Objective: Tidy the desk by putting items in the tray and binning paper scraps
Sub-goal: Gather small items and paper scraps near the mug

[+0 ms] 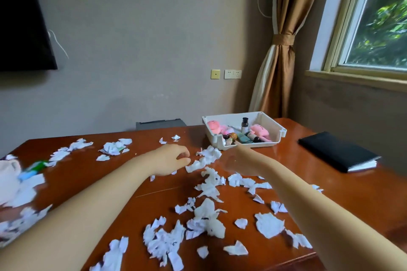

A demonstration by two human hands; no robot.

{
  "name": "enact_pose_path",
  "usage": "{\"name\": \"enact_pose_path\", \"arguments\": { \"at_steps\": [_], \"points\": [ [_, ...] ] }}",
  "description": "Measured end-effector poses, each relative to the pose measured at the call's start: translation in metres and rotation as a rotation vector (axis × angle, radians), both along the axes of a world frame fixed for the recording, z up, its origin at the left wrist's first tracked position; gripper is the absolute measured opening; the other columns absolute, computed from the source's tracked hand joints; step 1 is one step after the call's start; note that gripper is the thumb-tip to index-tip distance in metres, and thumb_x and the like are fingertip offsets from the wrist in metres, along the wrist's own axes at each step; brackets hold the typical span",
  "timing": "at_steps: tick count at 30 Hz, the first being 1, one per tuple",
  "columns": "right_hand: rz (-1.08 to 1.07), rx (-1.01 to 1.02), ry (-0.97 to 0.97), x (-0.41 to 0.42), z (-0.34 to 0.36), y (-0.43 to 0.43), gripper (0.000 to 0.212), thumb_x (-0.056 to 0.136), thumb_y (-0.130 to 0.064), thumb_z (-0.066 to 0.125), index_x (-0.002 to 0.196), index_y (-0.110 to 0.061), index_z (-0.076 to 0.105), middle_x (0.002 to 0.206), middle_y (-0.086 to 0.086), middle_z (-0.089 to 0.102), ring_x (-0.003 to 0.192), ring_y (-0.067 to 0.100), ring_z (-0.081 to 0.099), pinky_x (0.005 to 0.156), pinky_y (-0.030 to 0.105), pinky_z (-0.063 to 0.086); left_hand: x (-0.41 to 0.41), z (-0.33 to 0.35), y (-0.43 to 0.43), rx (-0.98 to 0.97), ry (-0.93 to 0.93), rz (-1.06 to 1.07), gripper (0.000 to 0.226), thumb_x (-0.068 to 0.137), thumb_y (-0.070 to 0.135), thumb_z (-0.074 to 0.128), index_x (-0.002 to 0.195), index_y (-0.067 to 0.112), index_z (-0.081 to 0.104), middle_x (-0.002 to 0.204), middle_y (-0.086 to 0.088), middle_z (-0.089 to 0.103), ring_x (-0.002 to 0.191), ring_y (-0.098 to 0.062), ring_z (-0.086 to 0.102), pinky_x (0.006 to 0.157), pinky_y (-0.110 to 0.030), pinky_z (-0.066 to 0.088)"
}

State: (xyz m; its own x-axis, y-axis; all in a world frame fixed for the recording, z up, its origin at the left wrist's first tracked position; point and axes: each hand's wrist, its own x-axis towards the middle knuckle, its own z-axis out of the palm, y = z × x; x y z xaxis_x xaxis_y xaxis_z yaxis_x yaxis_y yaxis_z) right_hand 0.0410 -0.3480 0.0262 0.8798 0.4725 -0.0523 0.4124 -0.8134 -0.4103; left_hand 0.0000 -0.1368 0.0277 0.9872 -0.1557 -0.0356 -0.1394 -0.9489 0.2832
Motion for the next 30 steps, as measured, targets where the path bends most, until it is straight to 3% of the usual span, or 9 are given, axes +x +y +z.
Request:
{"name": "enact_pose_path", "arguments": {
  "at_steps": [7,15,23,30],
  "points": [
    [0.084,0.030,-0.006,-0.048,-0.030,0.030,0.030,0.092,-0.012,0.055,0.121,-0.015,0.063,0.131,0.004,0.057,0.113,0.022,0.058,0.087,0.025,0.049,-0.062,-0.024,0.034,-0.005,0.051,0.083,0.039,0.098,0.038,0.042,0.135,0.028,0.045,0.145,0.002,0.040,0.130,-0.017,0.043,0.106,-0.032,0.040],
    [0.161,0.024,0.024,-0.062,-0.045,0.089,0.032,0.092,-0.008,0.050,0.122,-0.012,0.061,0.122,0.007,0.062,0.108,0.024,0.061,0.083,0.023,0.049,-0.097,-0.058,0.084,0.016,0.077,0.275,0.048,0.098,0.039,0.041,0.143,0.025,0.033,0.153,0.004,0.025,0.140,-0.018,0.027,0.115,-0.037,0.030],
    [0.295,-0.055,0.049,-0.056,-0.062,0.159,0.039,0.095,-0.021,0.050,0.134,-0.017,0.049,0.132,0.008,0.055,0.114,0.026,0.057,0.096,0.035,0.051,-0.096,-0.080,0.152,0.192,0.040,0.627,0.060,0.098,0.051,0.027,0.150,0.026,0.014,0.161,-0.004,0.001,0.148,-0.027,-0.001,0.118,-0.047,0.009],
    [0.306,-0.116,0.001,-0.039,-0.071,0.207,0.043,0.096,-0.024,0.048,0.137,-0.011,0.045,0.138,0.011,0.046,0.124,0.028,0.048,0.103,0.037,0.043,-0.072,-0.077,0.195,0.228,0.014,0.767,0.065,0.098,0.053,0.025,0.151,0.019,0.010,0.160,-0.013,-0.003,0.148,-0.031,-0.004,0.118,-0.047,0.013]
  ]
}}
